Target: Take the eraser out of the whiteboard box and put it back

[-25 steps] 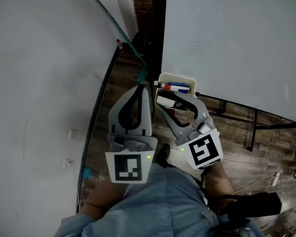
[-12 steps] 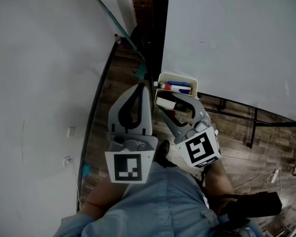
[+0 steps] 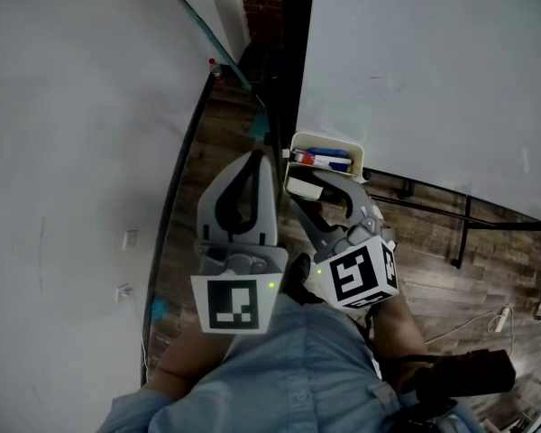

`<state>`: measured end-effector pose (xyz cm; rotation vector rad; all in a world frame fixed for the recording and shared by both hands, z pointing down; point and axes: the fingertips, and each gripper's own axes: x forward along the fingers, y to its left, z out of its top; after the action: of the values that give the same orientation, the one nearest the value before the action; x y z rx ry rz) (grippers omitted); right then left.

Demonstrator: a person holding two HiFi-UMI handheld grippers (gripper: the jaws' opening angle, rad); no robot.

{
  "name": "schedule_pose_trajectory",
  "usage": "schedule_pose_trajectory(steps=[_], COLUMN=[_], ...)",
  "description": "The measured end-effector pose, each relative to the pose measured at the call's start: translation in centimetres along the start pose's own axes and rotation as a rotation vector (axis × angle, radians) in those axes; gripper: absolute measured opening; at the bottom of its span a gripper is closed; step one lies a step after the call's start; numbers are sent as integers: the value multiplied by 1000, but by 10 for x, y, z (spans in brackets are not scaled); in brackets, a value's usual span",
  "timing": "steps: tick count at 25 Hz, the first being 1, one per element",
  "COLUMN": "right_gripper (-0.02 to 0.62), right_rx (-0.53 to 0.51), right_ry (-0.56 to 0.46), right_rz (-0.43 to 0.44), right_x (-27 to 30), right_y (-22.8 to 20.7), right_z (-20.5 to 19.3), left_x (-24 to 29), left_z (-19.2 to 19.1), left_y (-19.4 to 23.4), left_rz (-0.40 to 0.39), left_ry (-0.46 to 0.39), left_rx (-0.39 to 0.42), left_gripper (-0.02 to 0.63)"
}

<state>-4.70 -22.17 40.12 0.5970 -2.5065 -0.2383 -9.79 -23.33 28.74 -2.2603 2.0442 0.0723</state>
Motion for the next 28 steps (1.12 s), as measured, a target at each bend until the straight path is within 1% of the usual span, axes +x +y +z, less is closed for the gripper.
schedule_pose_trajectory(steps=[6,13,22,28], right_gripper=[143,129,129,129], right_rx=[-22,70,124,177], right_ry=[17,-6,-148,-292], right_rz=[16,2,-51,-88], right_x=[2,-5,-47,-85], right_y=[2,-6,-18,-27], right_z=[-1,2,35,63], left_x=[-1,-7,-26,-41], left_z=[2,7,27,49], left_y=[0,-2,-13,-23], left_rz=[-5,-3,-1,0], left_ry=[-7,-13,-46,-87], left_rx=[7,17,48,63], left_gripper=[5,5,6,5])
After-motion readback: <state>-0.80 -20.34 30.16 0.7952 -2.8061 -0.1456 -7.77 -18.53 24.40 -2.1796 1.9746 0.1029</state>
